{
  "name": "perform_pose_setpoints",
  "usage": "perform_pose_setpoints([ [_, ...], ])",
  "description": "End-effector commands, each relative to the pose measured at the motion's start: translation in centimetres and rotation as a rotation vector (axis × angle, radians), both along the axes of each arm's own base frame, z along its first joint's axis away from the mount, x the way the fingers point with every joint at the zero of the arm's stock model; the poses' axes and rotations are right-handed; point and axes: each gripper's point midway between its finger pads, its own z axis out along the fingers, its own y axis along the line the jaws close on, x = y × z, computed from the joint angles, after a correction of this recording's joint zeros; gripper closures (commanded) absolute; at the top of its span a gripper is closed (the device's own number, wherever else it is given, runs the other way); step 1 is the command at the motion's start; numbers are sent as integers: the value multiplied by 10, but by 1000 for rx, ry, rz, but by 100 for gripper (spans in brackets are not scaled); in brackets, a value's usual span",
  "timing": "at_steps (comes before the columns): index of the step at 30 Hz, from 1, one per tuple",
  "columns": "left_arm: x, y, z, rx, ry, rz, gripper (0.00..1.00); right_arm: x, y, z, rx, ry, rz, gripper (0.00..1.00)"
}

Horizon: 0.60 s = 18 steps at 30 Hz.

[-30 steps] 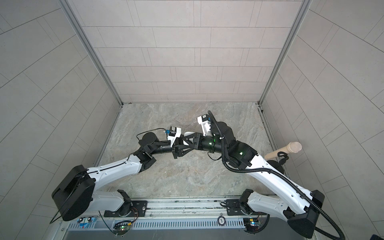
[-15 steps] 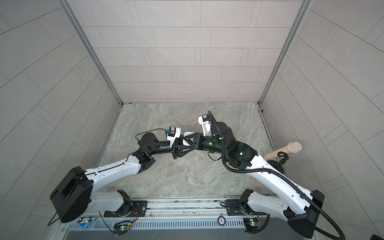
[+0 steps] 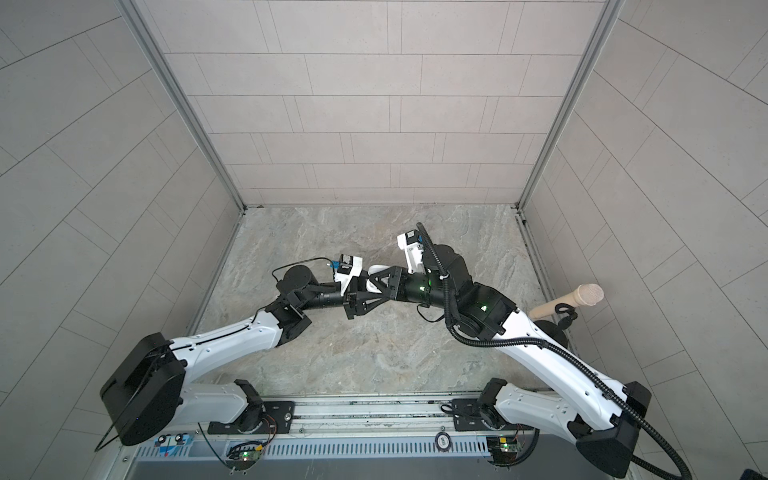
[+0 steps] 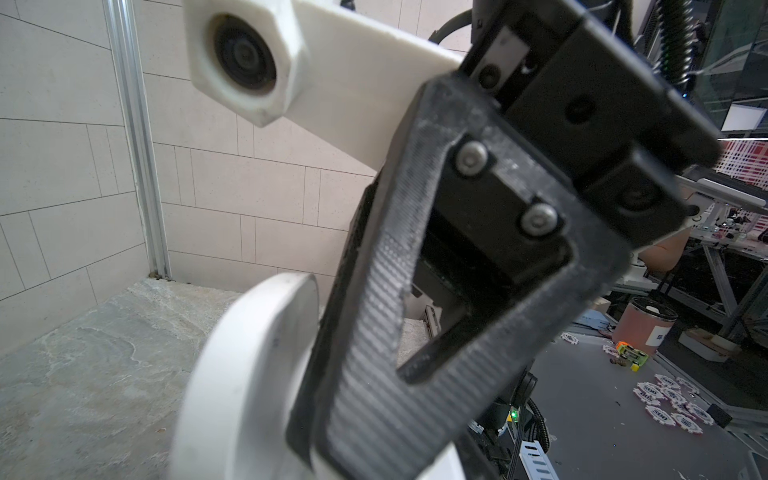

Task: Insert the wireless bluetooth earbuds into the charging case
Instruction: 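Press the held earbud into the empty slot of the case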

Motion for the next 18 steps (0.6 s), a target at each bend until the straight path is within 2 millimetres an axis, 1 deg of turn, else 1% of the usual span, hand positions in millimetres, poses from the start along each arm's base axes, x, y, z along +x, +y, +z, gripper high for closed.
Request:
perform_pose_setpoints([
  [1,-7,5,21,-52,-63,-8,90,-6,-2,5,20,14,2,95],
  [4,-7,5,21,-52,-63,-6,90,-5,1,9,38,9,7,95],
  [10,-8,6,21,-52,-65,-3,90,-6,6,9,63,16,17,95],
  [15,-8,6,21,-51,-68,-2,90,-7,3,2,39,32,11,94],
  [18,-8,6,21,-51,-69,-2,90,-7,1,-4,22,43,5,92],
])
